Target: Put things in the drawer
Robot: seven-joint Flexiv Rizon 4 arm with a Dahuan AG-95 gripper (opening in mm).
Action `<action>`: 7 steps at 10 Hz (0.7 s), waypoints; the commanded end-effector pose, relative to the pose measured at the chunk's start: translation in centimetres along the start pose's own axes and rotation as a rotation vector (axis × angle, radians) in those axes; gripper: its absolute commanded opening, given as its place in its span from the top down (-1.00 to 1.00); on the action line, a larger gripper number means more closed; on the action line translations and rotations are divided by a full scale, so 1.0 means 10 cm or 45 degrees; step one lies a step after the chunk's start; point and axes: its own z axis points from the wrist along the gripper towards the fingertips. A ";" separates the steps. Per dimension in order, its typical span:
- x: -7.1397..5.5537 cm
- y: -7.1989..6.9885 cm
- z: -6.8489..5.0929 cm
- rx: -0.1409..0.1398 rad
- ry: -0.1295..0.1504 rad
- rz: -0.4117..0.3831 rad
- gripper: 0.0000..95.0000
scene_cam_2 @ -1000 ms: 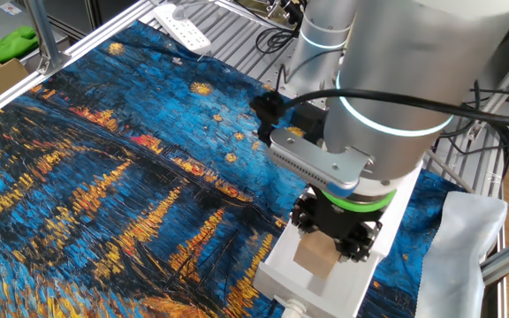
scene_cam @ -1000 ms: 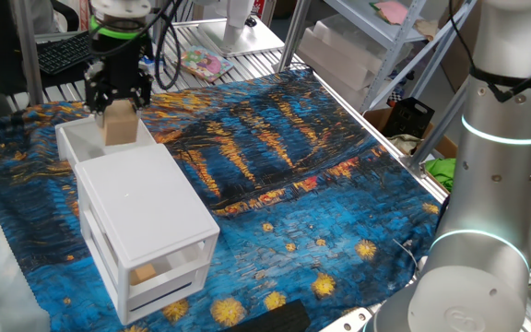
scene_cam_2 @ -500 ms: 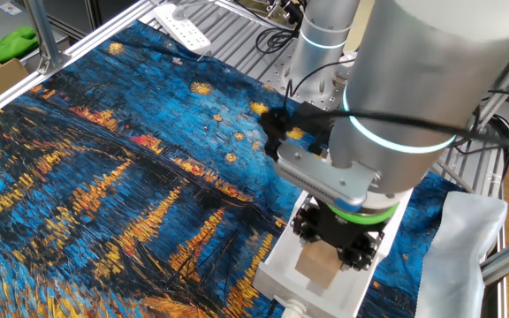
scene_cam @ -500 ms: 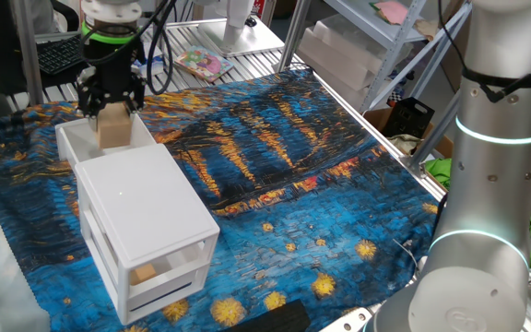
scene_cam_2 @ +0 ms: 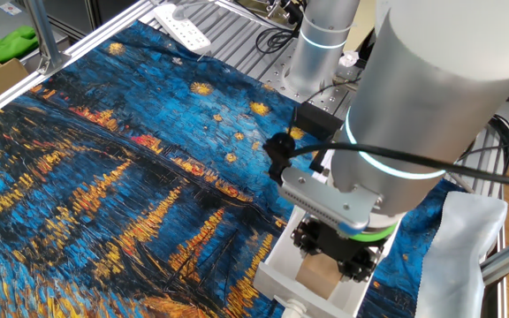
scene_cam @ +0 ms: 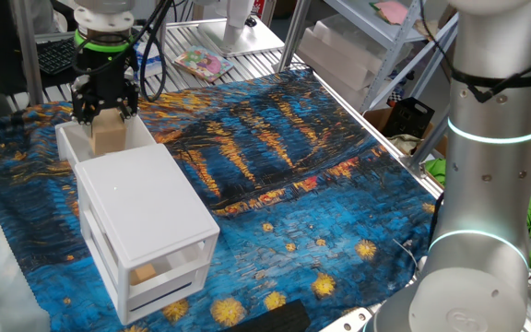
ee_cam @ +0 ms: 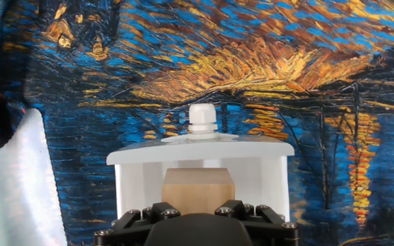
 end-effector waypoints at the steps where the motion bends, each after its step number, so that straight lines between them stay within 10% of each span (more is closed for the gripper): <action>1: 0.00 -0.01 0.02 0.005 -0.002 -0.003 1.00; 7: -0.04 -0.05 0.11 0.010 -0.006 -0.012 1.00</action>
